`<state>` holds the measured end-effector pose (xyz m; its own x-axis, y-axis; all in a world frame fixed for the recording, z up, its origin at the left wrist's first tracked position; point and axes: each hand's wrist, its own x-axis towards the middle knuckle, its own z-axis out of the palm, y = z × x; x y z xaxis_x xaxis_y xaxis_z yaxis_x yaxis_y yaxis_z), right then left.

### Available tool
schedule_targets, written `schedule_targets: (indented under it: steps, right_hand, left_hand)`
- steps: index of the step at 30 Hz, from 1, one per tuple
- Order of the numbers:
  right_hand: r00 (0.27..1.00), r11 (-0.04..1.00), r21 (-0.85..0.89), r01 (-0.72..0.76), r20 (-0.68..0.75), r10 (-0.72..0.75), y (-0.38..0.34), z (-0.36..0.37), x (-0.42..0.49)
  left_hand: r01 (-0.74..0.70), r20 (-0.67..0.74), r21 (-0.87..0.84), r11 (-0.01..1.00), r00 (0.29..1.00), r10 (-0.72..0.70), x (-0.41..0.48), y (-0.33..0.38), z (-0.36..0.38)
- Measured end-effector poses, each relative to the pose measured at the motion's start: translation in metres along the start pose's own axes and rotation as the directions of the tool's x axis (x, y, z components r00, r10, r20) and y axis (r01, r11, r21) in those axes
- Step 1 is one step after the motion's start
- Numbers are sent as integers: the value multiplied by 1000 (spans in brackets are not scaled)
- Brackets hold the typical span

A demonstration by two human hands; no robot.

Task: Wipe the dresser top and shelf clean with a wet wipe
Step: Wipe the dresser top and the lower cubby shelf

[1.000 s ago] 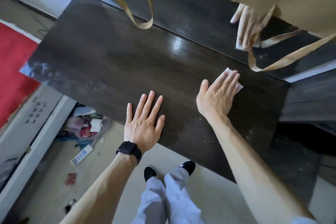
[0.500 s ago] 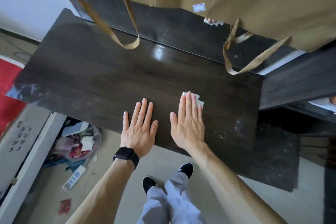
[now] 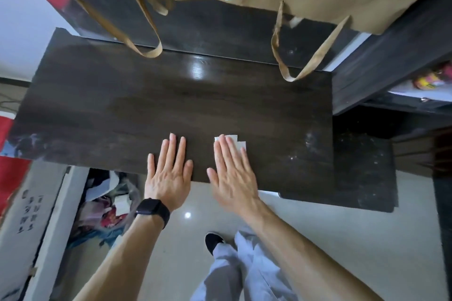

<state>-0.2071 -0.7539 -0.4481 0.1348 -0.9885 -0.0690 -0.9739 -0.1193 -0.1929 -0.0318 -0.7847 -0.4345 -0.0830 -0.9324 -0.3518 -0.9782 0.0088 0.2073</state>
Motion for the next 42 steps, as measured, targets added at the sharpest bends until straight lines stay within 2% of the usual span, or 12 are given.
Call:
schedule_targets:
  steps: [7, 9, 12, 14, 17, 20, 23, 26, 29, 33, 36, 42]
  right_hand:
    - [874, 876, -7, -483, -76, 481, 91, -16, -34]
    - [908, 914, 14, -406, -110, 405, 59, -13, -12]
    - [994, 995, 14, -101, -49, 101, 14, -5, 20]
    - [997, 998, 37, -49, -53, 51, 24, -8, 47]
    - [957, 959, 57, -277, -72, 281, 73, -16, 72]
    - [817, 820, 96, -565, -72, 572, 132, -28, 82]
    - [715, 715, 138, -686, -53, 697, 164, -35, 63]
    - [652, 659, 135, -740, -100, 752, 143, -33, -1]
    - [665, 669, 109, -736, -73, 743, 103, -21, -49]
    - [687, 679, 137, -721, 18, 726, 107, -31, 19]
    - [642, 631, 195, -751, -5, 766, 122, -35, 44]
    - [673, 673, 148, -724, -61, 737, 104, -18, -65]
  left_hand:
    - [-2, -34, -30, 1000, 999, 1, -4, 4, 2]
    - [-4, -64, -26, 1000, 998, 3, -3, 1, 6]
    - [0, -79, -32, 999, 997, -3, -1, 2, 9]
    - [27, -70, -33, 999, 997, -29, -2, 8, 9]
    - [66, -81, -27, 997, 994, -68, -4, 24, 9]
    - [-13, -64, -5, 1000, 998, 13, -7, 50, 16]
    - [-104, -39, 5, 995, 994, 105, -9, 83, 28]
    - [-81, -35, -18, 997, 996, 80, -11, 106, 35]
    - [-55, -26, -11, 998, 998, 55, -11, 109, 36]
    - [-54, -9, 3, 999, 998, 54, -11, 111, 33]
    - [-42, 16, 9, 999, 999, 42, -11, 114, 32]
    - [-27, 23, 5, 1000, 999, 27, -12, 116, 28]
